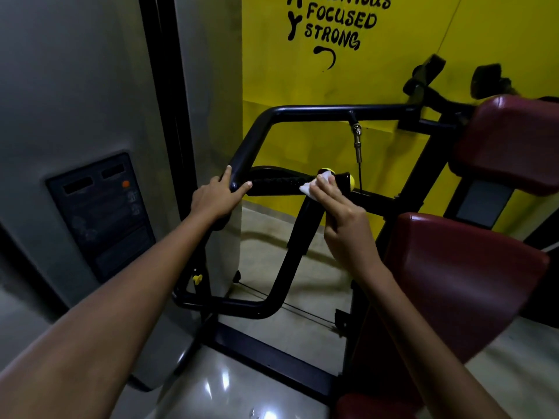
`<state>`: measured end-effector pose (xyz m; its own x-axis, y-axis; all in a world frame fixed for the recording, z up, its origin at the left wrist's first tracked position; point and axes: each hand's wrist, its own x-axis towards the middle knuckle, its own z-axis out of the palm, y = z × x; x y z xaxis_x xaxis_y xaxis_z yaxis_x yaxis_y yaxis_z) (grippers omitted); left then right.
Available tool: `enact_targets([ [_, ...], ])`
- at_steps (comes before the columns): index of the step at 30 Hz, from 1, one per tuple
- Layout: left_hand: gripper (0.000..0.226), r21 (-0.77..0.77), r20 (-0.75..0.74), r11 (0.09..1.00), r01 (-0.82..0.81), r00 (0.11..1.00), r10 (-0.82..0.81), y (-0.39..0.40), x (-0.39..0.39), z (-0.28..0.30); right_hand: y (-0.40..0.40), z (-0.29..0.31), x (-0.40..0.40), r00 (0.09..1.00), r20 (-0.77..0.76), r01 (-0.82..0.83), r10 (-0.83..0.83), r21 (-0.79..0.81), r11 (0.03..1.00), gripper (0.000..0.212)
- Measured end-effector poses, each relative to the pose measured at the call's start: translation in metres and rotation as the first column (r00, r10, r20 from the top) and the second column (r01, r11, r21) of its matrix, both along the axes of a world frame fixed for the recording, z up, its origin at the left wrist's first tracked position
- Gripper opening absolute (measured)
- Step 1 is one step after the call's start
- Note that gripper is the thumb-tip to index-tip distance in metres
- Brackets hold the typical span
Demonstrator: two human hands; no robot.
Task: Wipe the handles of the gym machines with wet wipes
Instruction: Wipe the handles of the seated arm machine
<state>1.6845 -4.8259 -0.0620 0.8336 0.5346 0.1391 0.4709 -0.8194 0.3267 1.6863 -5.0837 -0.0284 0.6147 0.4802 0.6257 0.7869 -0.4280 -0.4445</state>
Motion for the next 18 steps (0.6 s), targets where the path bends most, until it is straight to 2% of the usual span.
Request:
enact_targets([
  [8, 0.067, 0.062, -0.006, 0.995, 0.079, 0.997, -0.079, -0.001, 0.000, 0.001, 0.009, 0.016, 0.013, 0.999, -0.047, 0.019, -0.018, 0.010, 1.000, 0.052],
  [13, 0.065, 0.056, -0.014, 0.995, 0.077, 0.997, -0.076, -0.002, -0.001, 0.002, 0.002, 0.002, 0.001, 1.000, 0.005, 0.004, -0.004, 0.008, 1.000, 0.055],
  [18, 0.064, 0.064, -0.020, 0.995, 0.071, 0.997, -0.070, -0.002, -0.001, 0.002, 0.009, 0.016, 0.018, 1.000, -0.023, 0.015, -0.015, 0.010, 1.000, 0.046],
])
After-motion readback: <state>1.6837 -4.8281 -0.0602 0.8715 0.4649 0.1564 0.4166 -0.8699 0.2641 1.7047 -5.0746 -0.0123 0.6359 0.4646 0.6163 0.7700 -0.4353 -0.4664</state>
